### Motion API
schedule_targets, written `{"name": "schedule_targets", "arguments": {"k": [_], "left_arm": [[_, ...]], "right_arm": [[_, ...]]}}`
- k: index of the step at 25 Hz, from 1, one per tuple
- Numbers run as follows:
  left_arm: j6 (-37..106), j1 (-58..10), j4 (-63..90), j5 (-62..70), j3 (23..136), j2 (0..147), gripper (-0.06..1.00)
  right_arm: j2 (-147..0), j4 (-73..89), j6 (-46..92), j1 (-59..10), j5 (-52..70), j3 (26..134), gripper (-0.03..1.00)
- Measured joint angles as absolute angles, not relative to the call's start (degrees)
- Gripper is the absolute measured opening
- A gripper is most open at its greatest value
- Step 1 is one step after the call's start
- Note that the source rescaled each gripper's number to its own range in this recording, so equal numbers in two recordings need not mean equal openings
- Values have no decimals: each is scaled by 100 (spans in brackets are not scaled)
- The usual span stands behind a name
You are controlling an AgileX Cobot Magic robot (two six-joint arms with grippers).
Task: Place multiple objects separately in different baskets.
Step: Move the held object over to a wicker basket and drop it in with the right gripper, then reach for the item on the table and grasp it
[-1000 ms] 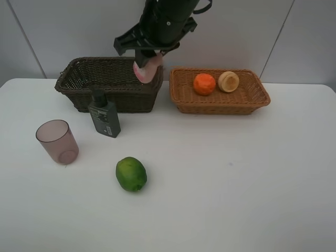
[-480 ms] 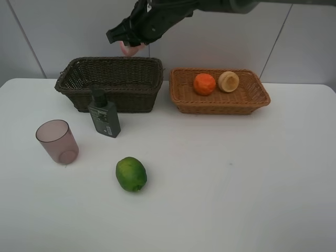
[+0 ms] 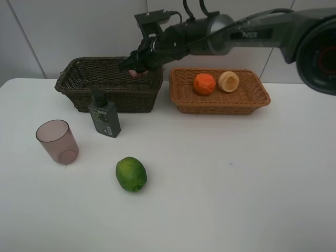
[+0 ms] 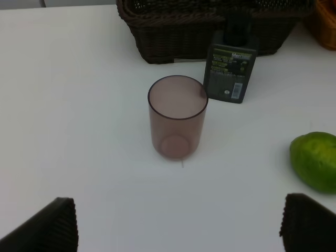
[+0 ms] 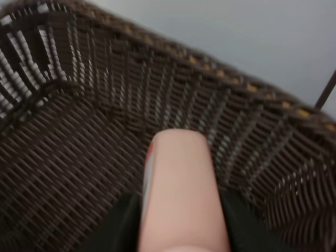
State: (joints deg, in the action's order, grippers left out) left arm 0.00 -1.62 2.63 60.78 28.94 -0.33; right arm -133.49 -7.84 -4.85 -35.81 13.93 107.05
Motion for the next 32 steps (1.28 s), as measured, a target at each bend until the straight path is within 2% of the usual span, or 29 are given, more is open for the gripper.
{"name": "schedule_targets", "arguments": {"k": [7, 8, 9, 11, 12, 13, 14, 16, 23, 32], "left_arm": [[0, -162, 263, 6078, 2894, -33, 100], [0, -162, 263, 6078, 2894, -33, 100], [0, -162, 263, 6078, 2894, -33, 100], [0, -162, 263, 6078, 2894, -33, 100], [0, -162, 263, 6078, 2894, -33, 100], [0, -162, 263, 6078, 2894, -33, 100], [0, -162, 263, 6078, 2894, -33, 100], [0, -162, 263, 6078, 2894, -33, 100], [0, -162, 263, 6078, 2894, -33, 100], [0, -162, 263, 6078, 2894, -33, 100]], "right_arm": [[-13512, -606, -485, -3582, 1247, 10705, 1], [-13512, -585, -485, -3582, 1254, 10705, 3], [-13512, -562, -485, -3582, 1254, 10705, 13], [-13506, -541, -485, -3582, 1249, 10705, 43], [-13506, -538, -485, -3582, 1249, 10705, 64], [-13506, -538, -485, -3582, 1263, 10705, 75], [-13506, -538, -485, -3582, 1305, 10705, 84], [-13506, -538, -485, -3582, 1394, 10705, 92], [-13506, -516, -485, -3582, 1458, 10705, 97], [-13473, -514, -485, -3628, 1593, 10705, 97]]}}
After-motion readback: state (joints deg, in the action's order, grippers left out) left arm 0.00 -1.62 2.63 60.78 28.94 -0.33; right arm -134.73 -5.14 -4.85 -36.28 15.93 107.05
